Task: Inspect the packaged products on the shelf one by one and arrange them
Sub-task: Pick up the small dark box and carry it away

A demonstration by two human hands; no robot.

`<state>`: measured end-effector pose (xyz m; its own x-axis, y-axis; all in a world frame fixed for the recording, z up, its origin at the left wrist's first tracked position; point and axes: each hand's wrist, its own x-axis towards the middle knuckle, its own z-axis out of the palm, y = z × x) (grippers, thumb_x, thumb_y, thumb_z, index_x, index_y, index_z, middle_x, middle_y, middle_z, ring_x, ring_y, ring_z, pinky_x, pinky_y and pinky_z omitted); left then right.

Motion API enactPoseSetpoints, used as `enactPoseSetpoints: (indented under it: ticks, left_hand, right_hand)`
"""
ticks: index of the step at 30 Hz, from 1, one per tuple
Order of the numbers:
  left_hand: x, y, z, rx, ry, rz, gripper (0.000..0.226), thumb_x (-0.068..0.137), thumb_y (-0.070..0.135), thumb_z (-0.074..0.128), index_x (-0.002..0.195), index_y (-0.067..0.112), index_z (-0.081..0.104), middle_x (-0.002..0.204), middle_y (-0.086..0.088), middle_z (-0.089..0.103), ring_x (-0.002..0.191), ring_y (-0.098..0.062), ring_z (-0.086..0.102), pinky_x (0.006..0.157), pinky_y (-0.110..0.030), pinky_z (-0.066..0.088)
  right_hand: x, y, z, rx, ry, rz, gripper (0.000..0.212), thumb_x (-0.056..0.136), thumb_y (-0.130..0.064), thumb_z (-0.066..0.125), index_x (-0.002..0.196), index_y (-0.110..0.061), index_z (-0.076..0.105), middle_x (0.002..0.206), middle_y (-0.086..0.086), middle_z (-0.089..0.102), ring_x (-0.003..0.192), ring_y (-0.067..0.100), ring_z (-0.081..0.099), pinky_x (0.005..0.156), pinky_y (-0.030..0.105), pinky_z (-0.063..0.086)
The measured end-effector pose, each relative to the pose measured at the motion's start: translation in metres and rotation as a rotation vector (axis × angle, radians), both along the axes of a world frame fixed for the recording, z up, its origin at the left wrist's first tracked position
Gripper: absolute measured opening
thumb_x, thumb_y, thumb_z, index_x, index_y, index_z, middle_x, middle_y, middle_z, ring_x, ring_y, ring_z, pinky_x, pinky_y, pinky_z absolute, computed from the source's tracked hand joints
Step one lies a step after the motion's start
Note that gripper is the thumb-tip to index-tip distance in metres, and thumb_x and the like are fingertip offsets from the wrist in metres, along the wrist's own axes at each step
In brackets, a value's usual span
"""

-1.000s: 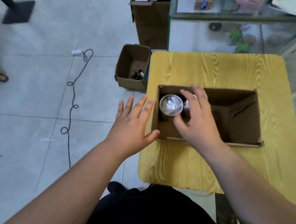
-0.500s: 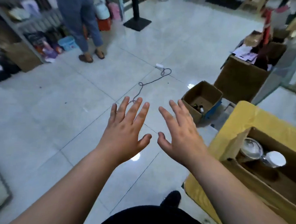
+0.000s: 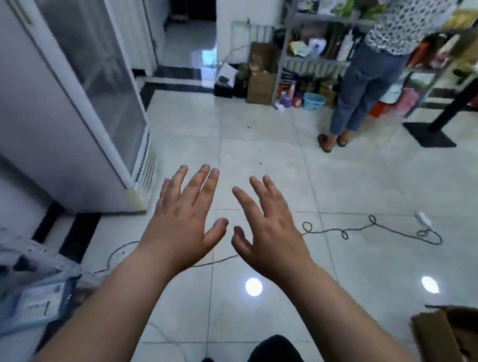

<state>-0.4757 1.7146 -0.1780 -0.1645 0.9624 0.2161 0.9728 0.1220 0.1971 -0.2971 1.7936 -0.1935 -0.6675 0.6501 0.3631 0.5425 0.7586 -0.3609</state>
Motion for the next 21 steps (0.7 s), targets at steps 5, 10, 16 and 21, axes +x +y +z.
enactPoseSetpoints:
  ticks: [5, 10, 16, 21]
  left_hand:
    - [-0.079, -0.033, 0.004, 0.021, -0.01, 0.244, 0.08, 0.093, 0.056, 0.039, 0.159, 0.013, 0.026, 0.162, -0.01, 0.036, 0.146, -0.038, 0.027, 0.116, -0.061, 0.033]
    - [-0.131, -0.057, 0.006, -0.067, 0.044, 0.496, 0.081, 0.091, 0.057, 0.039, 0.159, 0.016, 0.026, 0.161, -0.009, 0.037, 0.145, -0.042, 0.031, 0.112, -0.065, 0.034]
    - [-0.17, -0.096, 0.031, -0.138, 0.103, 0.846, 0.08, 0.091, 0.058, 0.037, 0.159, 0.019, 0.023, 0.161, -0.006, 0.037, 0.148, -0.038, 0.03, 0.116, -0.06, 0.033]
    - [-0.169, -0.139, 0.045, -0.102, 0.147, 1.188, 0.077, 0.092, 0.055, 0.041, 0.158, 0.019, 0.025, 0.158, -0.007, 0.042, 0.146, -0.035, 0.031, 0.116, -0.059, 0.035]
  right_hand:
    - [-0.103, 0.009, 0.001, 0.009, 0.01, 0.236, 0.064, 0.089, -0.032, 0.056, 0.15, -0.016, 0.047, 0.158, 0.02, 0.041, 0.152, 0.041, 0.029, 0.117, 0.059, 0.036]
    - [-0.193, 0.021, -0.004, -0.013, 0.039, 0.489, 0.063, 0.09, -0.032, 0.055, 0.15, -0.016, 0.047, 0.158, 0.02, 0.041, 0.152, 0.041, 0.028, 0.117, 0.059, 0.036]
    - [-0.292, 0.021, 0.007, -0.044, 0.056, 0.817, 0.062, 0.09, -0.036, 0.05, 0.148, -0.015, 0.051, 0.156, 0.018, 0.044, 0.152, 0.039, 0.03, 0.115, 0.06, 0.039]
    - [-0.36, -0.013, 0.02, -0.037, 0.125, 1.125, 0.062, 0.089, -0.037, 0.052, 0.147, -0.015, 0.051, 0.152, 0.019, 0.048, 0.149, 0.04, 0.034, 0.115, 0.06, 0.038]
